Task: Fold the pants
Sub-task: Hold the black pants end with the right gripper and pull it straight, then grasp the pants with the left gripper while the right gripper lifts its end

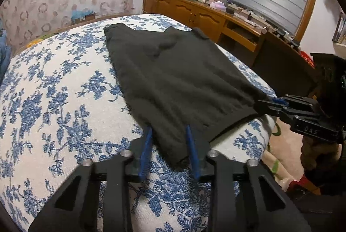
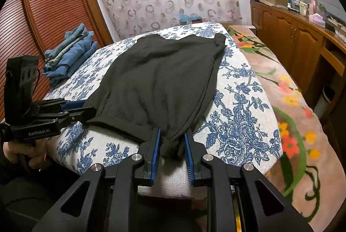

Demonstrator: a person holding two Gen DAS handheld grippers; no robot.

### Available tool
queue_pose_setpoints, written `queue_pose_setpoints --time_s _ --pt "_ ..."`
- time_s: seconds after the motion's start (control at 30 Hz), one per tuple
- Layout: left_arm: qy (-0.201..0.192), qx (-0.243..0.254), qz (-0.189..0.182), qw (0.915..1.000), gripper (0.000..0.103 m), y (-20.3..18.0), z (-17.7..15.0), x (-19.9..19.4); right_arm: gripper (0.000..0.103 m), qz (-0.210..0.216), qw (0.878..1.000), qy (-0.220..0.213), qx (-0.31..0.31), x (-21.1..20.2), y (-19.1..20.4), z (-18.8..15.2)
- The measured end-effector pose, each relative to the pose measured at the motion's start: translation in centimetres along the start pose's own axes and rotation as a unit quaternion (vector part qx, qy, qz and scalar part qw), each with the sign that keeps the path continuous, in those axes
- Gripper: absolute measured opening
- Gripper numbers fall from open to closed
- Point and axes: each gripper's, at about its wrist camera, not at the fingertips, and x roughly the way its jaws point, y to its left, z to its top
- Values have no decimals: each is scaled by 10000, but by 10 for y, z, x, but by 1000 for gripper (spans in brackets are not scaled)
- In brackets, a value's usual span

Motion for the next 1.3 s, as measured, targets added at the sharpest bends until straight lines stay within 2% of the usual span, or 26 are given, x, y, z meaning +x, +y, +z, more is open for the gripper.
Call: queue_pose_setpoints --time_s 0.03,0.13,0.33,0.57,1.0,1.3 --pt "4 -6 -92 10000 13 -1 0 0 16 21 10000 -5 -5 0 1 0" --pt "-47 44 -10 10000 9 -4 2 -2 10 35 10000 -35 -48 -1 2 2" --pt "-423 70 9 9991 8 -5 18 -27 9 188 9996 -206 -108 -6 5 17" --pt "-1002 114 115 9948 7 0 46 -67 9 361 9957 -771 -372 -27 20 58" --pt "-1966 295 392 9793 4 12 92 -145 9 550 9762 -1718 -1205 -72 67 119" --pt "-2137 262 629 9745 4 31 100 -164 8 662 9643 -1969 -1643 -68 92 141"
